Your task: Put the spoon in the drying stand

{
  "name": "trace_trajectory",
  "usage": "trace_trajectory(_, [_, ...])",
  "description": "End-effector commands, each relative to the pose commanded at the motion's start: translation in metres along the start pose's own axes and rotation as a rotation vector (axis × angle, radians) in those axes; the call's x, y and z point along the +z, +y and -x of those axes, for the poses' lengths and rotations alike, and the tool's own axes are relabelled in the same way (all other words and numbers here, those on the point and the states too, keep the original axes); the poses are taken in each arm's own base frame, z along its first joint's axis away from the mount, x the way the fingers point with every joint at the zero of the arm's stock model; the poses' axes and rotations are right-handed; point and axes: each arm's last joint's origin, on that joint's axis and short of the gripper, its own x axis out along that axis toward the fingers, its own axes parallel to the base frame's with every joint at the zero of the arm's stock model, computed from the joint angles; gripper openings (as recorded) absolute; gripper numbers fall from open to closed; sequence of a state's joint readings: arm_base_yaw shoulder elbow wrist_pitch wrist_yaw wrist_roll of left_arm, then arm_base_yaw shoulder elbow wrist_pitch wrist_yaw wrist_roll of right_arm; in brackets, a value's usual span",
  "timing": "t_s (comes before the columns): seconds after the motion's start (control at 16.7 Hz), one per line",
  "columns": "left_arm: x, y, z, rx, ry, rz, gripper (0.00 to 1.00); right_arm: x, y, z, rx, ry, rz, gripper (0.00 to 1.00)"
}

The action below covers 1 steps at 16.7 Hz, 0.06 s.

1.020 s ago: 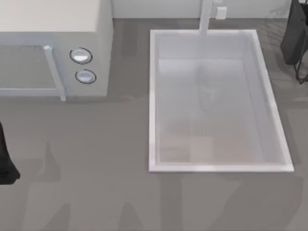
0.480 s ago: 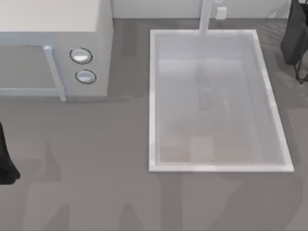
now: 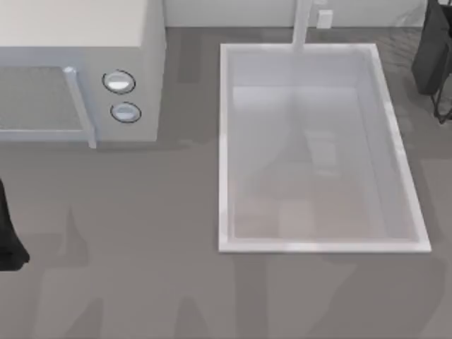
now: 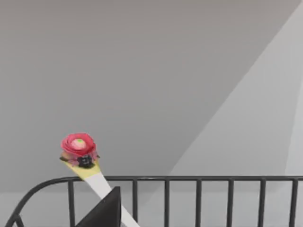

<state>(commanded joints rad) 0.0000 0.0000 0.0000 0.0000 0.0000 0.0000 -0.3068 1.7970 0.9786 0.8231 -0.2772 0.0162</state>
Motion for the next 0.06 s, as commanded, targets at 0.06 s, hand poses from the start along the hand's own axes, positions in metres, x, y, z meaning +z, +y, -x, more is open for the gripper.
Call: trace_trajectory(0.06, [0.0000, 0.0000, 0.0000, 0.000, 0.000, 0.000, 1.00, 0.0000, 0.0000, 0.0000, 0.000, 0.000, 0.000, 1.00])
